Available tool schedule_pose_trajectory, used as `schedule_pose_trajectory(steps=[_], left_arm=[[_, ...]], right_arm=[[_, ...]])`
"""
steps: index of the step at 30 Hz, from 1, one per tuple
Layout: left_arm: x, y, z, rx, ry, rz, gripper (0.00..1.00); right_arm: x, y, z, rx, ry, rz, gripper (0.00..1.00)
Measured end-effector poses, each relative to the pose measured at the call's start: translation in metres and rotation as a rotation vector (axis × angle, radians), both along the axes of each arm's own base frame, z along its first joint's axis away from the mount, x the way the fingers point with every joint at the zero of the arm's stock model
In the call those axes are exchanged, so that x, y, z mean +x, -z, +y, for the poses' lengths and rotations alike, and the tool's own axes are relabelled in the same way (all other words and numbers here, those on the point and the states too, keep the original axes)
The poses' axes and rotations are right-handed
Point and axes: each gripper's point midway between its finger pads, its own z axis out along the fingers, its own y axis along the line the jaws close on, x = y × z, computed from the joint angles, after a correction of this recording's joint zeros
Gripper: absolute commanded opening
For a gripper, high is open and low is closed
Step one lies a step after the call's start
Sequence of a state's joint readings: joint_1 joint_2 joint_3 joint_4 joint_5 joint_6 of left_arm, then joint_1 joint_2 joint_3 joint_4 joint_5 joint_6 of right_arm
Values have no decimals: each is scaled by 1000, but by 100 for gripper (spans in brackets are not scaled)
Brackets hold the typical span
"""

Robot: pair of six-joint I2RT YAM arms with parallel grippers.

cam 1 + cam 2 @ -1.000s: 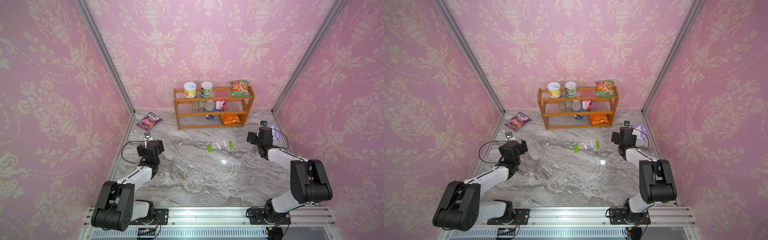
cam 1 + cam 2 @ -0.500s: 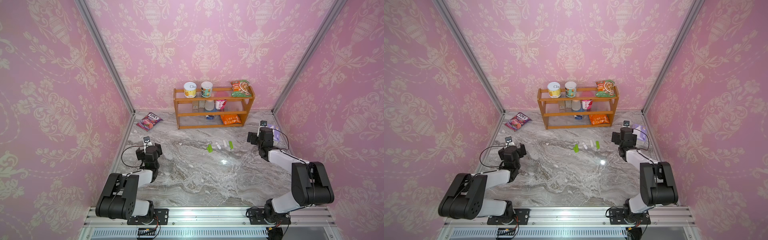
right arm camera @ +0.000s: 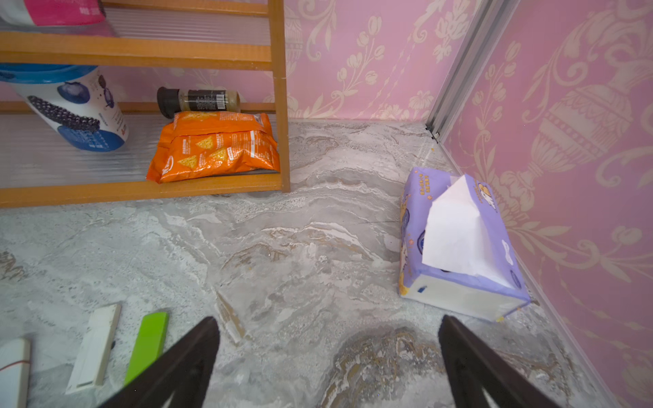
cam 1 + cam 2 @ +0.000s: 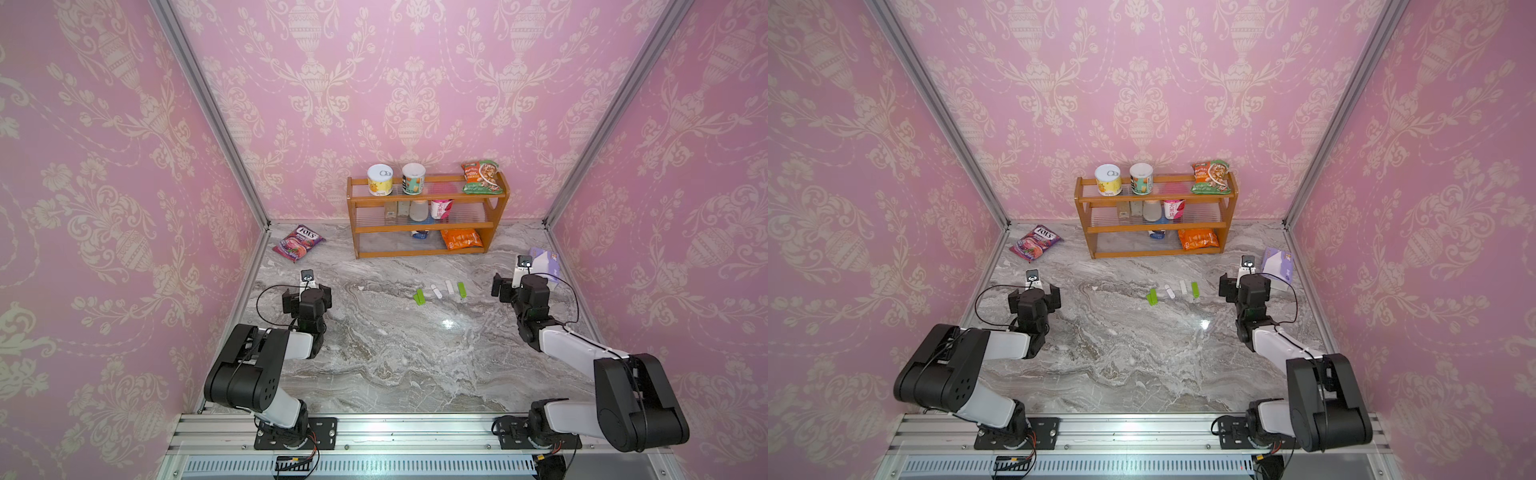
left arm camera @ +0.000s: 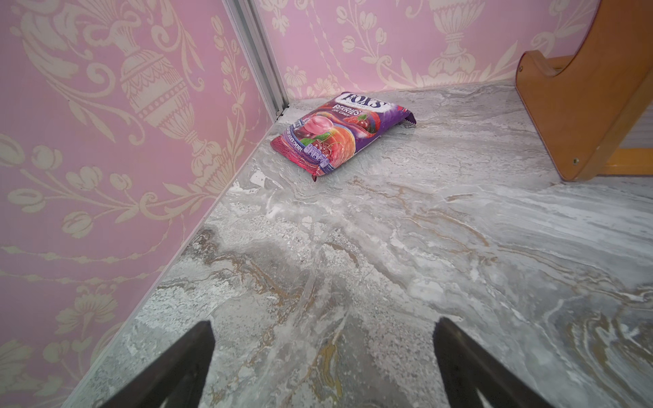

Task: Close the usb drive cover
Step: Reset both arms

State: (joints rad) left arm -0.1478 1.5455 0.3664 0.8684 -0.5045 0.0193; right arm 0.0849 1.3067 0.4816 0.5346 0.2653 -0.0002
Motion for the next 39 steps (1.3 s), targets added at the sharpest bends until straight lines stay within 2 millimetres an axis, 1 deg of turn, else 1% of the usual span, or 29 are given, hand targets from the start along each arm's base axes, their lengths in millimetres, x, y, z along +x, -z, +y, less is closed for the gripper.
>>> schedule_pose_trajectory(steps=[3,4,5,7,9,10,11,14,16,18,20,21,26,31,36,39], left_arm=[[-4,3,-2,9,12,5,99],[-4,3,-2,11,12,5,99],[-4,3,-2,9,15,4,99],[-1,4,-3,-5,36,13,99],[6,5,-1,-30,67,35,99],[11,5,0,-46,80,44,99],[16,3,2,-63,93,50,100],[31,-5,5,-101,127,47,99],[31,-6,3,-118,140,36,99],[23,2,2,-125,144,3,99],[11,24,2,-134,138,67,99],[7,30,2,-137,136,80,100],[9,24,2,-137,138,47,99],[9,24,2,-144,135,43,99],[9,24,2,-149,133,42,99],[9,24,2,-149,132,43,99]], right_arm=[[-8,2,2,5,-7,-42,100],[-12,7,2,7,-6,-61,100],[-16,17,1,8,-6,-66,100],[-21,46,3,9,-17,-38,100],[-24,75,7,1,-34,20,100],[-25,83,9,-1,-39,42,100],[-25,82,11,-1,-44,40,100],[-12,64,8,13,-34,-20,100],[-4,54,4,23,-27,-47,100],[-1,50,1,34,-20,-62,100],[0,49,-1,43,-16,-64,100],[0,50,-1,47,-16,-63,100],[0,50,1,50,-23,-64,100],[0,50,1,50,-25,-63,100],[1,49,11,66,-76,-67,100],[2,49,14,76,-97,-65,100]])
